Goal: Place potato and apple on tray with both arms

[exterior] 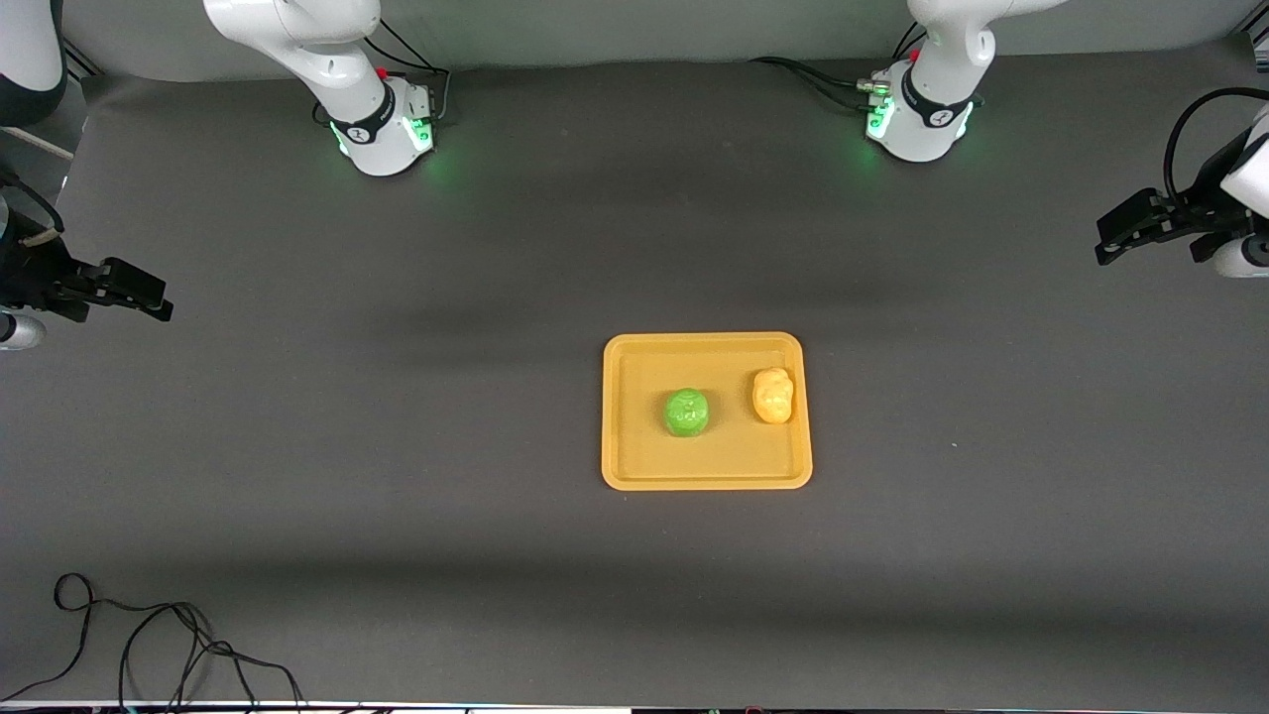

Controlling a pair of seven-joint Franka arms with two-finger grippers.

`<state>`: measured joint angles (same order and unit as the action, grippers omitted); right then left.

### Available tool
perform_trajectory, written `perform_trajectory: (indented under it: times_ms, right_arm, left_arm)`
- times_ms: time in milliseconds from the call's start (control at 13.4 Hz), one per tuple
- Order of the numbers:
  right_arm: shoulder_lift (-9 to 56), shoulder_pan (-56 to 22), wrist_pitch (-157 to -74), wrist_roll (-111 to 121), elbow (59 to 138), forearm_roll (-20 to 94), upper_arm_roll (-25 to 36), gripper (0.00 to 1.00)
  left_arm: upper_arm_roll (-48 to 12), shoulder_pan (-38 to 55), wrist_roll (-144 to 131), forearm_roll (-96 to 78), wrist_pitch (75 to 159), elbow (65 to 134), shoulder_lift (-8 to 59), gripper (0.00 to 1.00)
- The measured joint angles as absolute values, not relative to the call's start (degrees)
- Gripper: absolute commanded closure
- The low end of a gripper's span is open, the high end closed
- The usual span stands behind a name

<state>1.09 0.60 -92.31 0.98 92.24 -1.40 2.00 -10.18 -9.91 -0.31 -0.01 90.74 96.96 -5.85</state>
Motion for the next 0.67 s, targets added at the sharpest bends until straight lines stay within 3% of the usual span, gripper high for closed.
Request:
perform_trajectory:
  times_ms: [671]
  right_arm:
    - [1.1,0.7,-91.3,1.0,92.2,0.4,2.6,0.0]
  left_arm:
    - [-9.3,-10.2,-0.3,-0.9,91.2,97.0,-5.5,0.0]
